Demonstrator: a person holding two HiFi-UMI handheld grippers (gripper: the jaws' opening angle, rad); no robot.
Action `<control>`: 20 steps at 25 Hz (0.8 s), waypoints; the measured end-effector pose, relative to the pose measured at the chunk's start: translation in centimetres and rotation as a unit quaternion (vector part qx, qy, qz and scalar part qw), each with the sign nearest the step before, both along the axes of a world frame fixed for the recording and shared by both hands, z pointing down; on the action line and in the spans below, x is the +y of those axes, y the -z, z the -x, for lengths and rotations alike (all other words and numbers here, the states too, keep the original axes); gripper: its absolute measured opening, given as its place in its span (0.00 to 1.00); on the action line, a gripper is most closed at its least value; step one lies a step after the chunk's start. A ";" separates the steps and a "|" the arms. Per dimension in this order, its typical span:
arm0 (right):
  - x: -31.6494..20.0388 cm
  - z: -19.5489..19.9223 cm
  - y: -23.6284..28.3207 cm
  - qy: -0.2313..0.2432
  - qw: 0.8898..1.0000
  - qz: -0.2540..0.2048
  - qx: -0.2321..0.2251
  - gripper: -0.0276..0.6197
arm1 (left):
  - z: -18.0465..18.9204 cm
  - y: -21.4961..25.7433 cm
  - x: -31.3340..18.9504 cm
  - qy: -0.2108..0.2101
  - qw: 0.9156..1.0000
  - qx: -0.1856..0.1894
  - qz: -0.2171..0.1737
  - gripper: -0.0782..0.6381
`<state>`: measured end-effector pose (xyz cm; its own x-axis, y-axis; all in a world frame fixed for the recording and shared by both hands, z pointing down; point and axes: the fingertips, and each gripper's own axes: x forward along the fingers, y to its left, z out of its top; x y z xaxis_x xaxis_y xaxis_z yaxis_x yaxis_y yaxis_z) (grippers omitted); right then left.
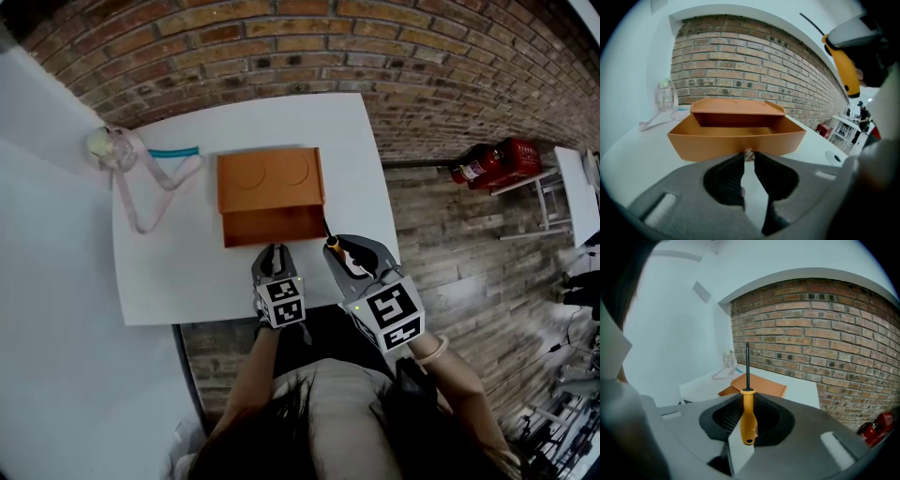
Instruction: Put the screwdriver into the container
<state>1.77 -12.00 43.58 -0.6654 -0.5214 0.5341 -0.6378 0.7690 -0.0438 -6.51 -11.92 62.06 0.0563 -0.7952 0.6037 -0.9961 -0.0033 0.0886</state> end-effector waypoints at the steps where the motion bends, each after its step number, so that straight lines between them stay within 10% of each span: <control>1: -0.1 0.2 -0.3 0.009 1.000 -0.001 0.009 0.16 | -0.1 0.0 0.0 0.000 1.000 0.000 -0.001 0.20; 20: -2.7 5.3 -5.3 0.143 0.982 0.002 0.123 0.16 | -0.2 0.2 0.4 0.005 1.000 -0.002 -0.008 0.20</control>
<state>-3.57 -14.74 48.83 -0.6352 -0.3291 0.6988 -0.3870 0.9185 0.0808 -6.26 -11.50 61.85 0.0455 -0.8055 0.5908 -0.9964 0.0054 0.0842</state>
